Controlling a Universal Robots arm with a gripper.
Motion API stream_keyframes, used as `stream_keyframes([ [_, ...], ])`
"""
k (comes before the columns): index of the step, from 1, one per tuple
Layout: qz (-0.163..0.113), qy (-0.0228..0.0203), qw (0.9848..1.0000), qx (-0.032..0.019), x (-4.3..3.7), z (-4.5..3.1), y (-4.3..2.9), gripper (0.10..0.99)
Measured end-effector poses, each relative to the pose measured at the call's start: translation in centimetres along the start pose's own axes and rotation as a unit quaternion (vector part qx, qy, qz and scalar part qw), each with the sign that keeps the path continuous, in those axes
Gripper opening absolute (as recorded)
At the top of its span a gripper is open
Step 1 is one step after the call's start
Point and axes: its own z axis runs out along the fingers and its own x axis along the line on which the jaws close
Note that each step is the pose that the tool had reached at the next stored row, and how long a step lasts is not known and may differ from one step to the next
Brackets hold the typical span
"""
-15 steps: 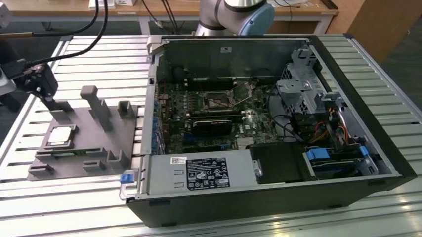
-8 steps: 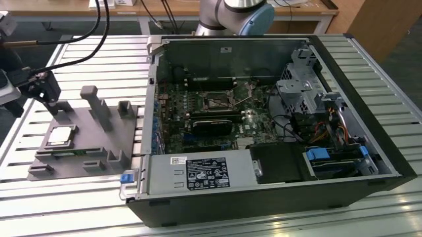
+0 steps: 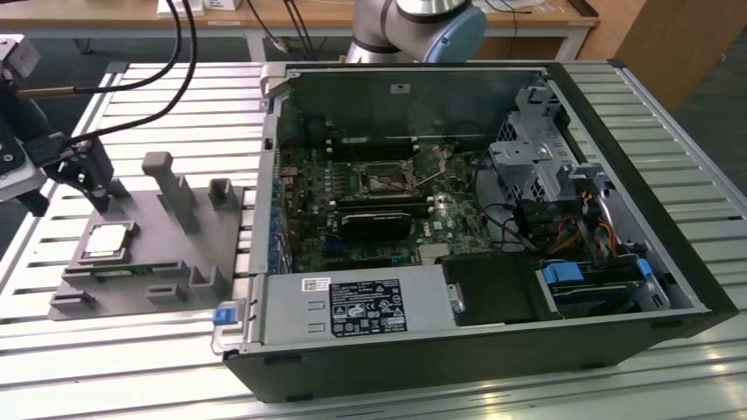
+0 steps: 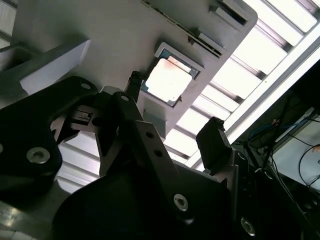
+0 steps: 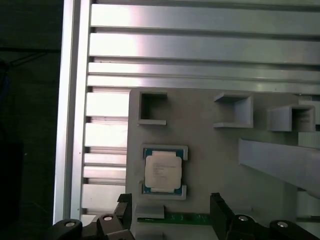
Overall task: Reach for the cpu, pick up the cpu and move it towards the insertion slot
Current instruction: 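Pick up the cpu and move it towards the insertion slot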
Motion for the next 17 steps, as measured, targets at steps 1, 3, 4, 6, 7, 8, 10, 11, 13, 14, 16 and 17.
stream_keyframes([
  [1,0.000,0.0000,1.0000,-0.0004,0.00,0.18,-0.01,0.718],
  [3,0.000,-0.0001,1.0000,-0.0032,-0.01,0.51,-0.03,0.718],
  [4,0.000,-0.0001,1.0000,-0.0045,0.00,0.67,-0.03,0.718],
  [6,0.000,-0.0001,1.0000,-0.0051,0.00,1.04,-0.04,0.718],
  [7,0.000,-0.0001,1.0000,-0.0051,0.00,1.22,-0.05,0.718],
  [8,0.000,-0.0001,1.0000,-0.0051,0.00,1.40,-0.06,0.718],
  [10,0.000,-0.0001,1.0000,-0.0051,0.00,1.77,-0.07,0.718],
  [11,0.000,-0.0001,1.0000,-0.0051,0.00,1.95,-0.09,0.718],
  [13,0.000,-0.0001,1.0000,-0.0051,-0.01,2.31,-0.15,0.718],
  [14,0.000,-0.0001,1.0000,-0.0051,0.00,2.49,-0.18,0.718],
  [16,0.000,-0.0001,1.0000,-0.0051,0.00,2.84,-0.23,0.718],
  [17,0.000,-0.0001,1.0000,-0.0051,0.00,3.03,-0.25,0.718],
])
